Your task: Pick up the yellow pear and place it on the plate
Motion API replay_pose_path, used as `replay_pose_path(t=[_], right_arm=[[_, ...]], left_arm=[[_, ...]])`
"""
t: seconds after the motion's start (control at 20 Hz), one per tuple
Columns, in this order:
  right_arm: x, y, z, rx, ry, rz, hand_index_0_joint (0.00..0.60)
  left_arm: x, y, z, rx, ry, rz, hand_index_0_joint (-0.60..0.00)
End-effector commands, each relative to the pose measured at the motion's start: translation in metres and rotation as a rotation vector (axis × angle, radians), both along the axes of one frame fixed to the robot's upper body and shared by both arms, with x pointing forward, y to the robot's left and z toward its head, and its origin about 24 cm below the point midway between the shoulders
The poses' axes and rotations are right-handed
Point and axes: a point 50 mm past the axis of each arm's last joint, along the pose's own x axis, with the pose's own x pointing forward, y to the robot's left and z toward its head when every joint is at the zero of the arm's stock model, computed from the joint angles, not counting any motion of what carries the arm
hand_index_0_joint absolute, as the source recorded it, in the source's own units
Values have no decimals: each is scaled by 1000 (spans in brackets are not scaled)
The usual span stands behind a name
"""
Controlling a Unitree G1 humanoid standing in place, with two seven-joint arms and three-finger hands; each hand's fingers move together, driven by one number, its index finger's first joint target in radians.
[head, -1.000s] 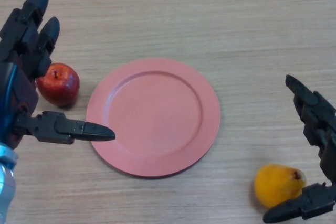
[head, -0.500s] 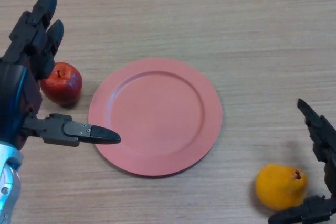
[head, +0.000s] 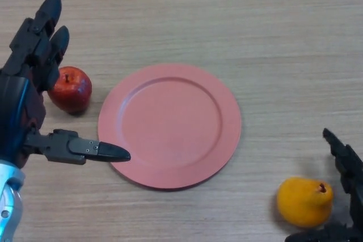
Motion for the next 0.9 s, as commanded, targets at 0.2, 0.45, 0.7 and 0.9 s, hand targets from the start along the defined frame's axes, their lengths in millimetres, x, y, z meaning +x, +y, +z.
replay_pose_path(t=[0.2, 0.45, 0.7, 0.9], right_arm=[[-11, 10, 20, -64, -86, 63, 600], [-8, 18, 46, -9, -136, 71, 600], [3, 48, 93, 138, -159, 162, 600], [21, 80, 121, 134, -208, 267, 600]], left_arm=[[-15, 5, 32, 57, -206, -2, 0], [-17, 7, 33, 22, -213, -2, 0], [-20, 6, 33, 15, -224, -1, 0], [-22, 5, 35, 33, -229, -3, 0]])
